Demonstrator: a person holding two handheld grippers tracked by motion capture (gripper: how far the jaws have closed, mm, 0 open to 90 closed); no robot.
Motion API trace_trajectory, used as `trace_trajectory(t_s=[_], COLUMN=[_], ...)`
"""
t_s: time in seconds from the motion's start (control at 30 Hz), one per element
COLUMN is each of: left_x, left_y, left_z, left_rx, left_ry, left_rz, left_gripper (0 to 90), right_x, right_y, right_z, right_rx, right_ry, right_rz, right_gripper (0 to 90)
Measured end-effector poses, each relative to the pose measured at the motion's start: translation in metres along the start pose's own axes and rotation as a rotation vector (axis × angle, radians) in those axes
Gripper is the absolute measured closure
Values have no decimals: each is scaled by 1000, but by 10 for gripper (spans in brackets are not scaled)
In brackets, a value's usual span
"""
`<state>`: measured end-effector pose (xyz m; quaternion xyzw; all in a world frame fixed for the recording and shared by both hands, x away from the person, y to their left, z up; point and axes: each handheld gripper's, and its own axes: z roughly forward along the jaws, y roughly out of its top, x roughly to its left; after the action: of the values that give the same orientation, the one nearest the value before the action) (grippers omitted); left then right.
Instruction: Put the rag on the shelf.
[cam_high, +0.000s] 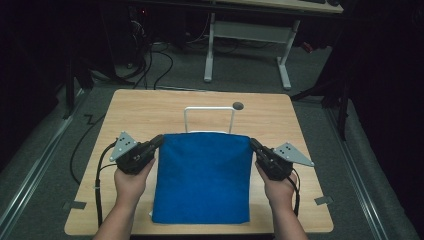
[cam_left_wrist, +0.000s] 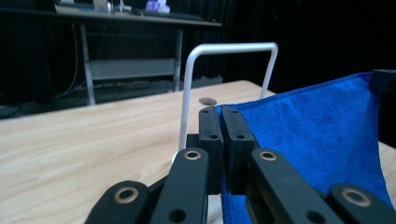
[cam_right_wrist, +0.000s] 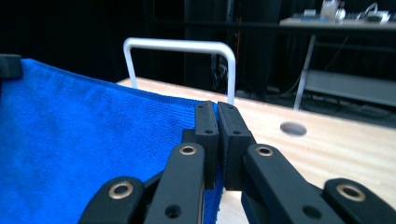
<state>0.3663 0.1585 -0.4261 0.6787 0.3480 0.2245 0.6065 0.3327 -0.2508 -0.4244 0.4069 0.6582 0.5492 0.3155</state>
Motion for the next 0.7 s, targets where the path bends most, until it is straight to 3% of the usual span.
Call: trace_trajectory(t_s=[0.17, 0.47, 0.6, 0.7], left_x=[-8, -18, -22, -26], left_y=[14, 29, 33, 37], left_z=[-12, -26, -31, -33], left_rx=[-72, -143, -160, -181], left_ry=[-4, -10, -14, -3], left_rz=[15, 52, 66, 96], left_gripper=[882, 882, 882, 882], right_x=[5, 13, 13, 12], right_y=[16, 35, 40, 42], right_z=[-14, -31, -38, -41], right_rx=[-67, -154, -179, -189], right_ry=[7, 14, 20, 16], right_rz=[-23, -52, -43, -50], right_gripper=[882, 882, 883, 883])
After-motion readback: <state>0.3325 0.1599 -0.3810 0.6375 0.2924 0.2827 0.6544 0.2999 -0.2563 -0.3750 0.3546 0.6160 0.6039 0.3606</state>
